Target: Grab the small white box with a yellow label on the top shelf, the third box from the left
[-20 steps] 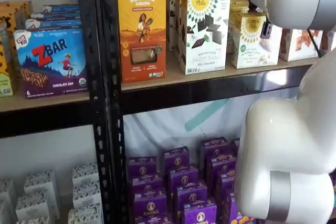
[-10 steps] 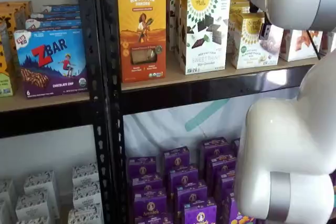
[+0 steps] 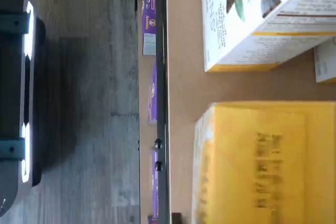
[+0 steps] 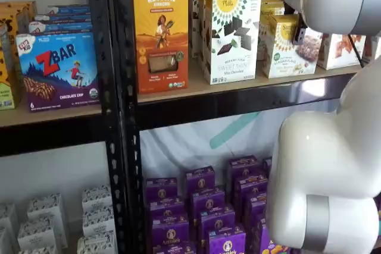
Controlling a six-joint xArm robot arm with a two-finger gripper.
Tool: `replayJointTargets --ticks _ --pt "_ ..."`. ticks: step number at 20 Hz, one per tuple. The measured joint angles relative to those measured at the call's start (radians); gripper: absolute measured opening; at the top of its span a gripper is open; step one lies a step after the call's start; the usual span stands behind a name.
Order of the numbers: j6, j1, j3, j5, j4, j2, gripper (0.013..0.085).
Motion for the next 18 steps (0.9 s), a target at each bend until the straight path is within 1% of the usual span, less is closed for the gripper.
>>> replayJointTargets --ticks 1,9,10,11,12,16,18 --pt "0.000 0.000 0.000 0.000 0.000 0.000 0.0450" --pt "-0.004 -0.004 -0.004 0.005 0.000 0.001 0.0450" --pt "-0.004 -0.005 -0.005 0.007 0.001 0.002 0.0410" --pt "-0.005 -0.006 -0.006 0.009 0.002 0.002 0.0410" --pt "-0.006 -0.007 -0.005 0.009 0.002 0.001 0.0370" --pt "-0.006 -0.008 -0.010 0.021 -0.004 0.001 0.0370" --pt "-0.007 -0.011 -0.015 0.041 -0.001 -0.003 0.0370"
